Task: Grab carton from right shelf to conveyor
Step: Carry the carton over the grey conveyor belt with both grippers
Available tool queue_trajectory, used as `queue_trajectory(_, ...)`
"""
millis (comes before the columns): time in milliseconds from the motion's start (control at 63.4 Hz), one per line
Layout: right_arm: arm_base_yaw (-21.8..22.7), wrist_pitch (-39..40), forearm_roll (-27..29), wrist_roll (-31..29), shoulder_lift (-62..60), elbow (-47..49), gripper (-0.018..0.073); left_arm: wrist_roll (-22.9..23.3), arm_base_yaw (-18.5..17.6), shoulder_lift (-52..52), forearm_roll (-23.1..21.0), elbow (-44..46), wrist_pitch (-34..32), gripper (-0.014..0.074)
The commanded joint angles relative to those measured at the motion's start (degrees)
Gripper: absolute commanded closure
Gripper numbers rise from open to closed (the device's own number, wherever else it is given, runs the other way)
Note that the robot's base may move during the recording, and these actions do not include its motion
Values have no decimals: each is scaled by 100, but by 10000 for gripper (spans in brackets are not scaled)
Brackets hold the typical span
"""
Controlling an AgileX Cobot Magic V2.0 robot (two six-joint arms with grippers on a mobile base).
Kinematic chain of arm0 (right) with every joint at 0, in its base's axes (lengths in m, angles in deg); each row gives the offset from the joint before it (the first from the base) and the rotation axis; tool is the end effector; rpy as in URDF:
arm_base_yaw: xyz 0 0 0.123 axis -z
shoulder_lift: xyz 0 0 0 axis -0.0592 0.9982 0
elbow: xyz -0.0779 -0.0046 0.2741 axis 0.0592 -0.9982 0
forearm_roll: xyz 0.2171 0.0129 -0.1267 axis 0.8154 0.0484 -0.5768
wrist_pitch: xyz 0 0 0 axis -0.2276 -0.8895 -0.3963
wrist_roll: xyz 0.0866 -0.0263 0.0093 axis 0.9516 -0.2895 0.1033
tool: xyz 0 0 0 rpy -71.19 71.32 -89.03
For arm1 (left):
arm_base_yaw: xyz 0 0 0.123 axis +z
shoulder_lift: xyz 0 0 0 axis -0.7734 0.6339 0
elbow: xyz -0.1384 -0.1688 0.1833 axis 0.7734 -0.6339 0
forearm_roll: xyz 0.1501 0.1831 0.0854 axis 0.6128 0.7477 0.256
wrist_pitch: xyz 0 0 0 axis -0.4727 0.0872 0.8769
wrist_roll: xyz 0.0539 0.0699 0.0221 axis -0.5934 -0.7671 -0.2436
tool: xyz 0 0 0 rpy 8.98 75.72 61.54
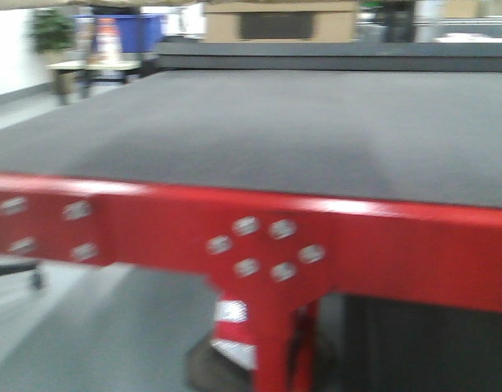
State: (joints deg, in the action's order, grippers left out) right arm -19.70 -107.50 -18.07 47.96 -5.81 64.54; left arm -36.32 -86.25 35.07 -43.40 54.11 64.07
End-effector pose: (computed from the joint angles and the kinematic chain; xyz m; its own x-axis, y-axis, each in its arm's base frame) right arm 0.1478 0.0797 0.5098 -0.5107 0.0033 -0.8598 -0.4288 0.8658 0.2581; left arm 0.1777 -0.0893 0.5131 -0.4829 0.0102 -0.8756 0.1787 0.9800 -0.0871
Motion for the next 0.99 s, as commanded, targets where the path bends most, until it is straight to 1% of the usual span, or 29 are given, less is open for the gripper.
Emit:
queue_trajectory(0, -1, 265, 93, -145, -78, 81, 627, -22, -17, -67, 388, 61, -216, 605)
queue_trajectory(158, -1, 265, 93, -145, -78, 81, 627, -22, -17, -67, 755, 61, -216, 605)
queue_trajectory(363, -1, 265, 93, -145, -78, 81, 627, -22, -17, -67, 1053, 61, -216, 605)
queue_trajectory(978, -1, 265, 93, -145, -78, 81, 627, -22, -17, -67, 1067, 61, -216, 605)
